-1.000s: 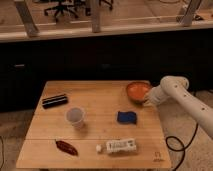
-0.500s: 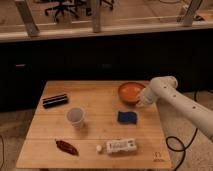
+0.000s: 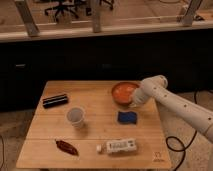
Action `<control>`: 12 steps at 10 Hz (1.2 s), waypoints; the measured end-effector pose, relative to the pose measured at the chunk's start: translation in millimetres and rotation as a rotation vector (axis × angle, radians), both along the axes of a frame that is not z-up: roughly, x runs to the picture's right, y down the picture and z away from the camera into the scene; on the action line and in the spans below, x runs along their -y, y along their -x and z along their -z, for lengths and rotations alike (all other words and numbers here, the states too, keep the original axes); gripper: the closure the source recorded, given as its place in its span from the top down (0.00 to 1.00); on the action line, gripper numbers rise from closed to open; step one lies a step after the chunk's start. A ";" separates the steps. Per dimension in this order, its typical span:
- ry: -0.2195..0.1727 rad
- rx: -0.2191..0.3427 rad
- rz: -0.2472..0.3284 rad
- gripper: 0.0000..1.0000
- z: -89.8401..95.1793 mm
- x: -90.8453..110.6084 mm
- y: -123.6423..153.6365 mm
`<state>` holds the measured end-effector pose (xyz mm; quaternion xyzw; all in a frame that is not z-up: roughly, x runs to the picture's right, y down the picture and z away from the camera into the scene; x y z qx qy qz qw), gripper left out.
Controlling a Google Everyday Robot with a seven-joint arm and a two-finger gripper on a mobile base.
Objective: Drag the ceramic bowl in a circle
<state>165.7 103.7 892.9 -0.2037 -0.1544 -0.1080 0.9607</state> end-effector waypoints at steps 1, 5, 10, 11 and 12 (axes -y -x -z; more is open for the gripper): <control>-0.004 0.000 0.017 0.00 0.4 -1.2 1.8; -0.018 0.025 0.075 0.00 3.9 -8.1 43.9; -0.022 0.043 0.131 0.00 6.5 -13.5 66.0; -0.022 0.047 0.141 0.00 7.8 -15.1 79.5; -0.024 0.051 0.153 0.00 8.4 -15.8 89.3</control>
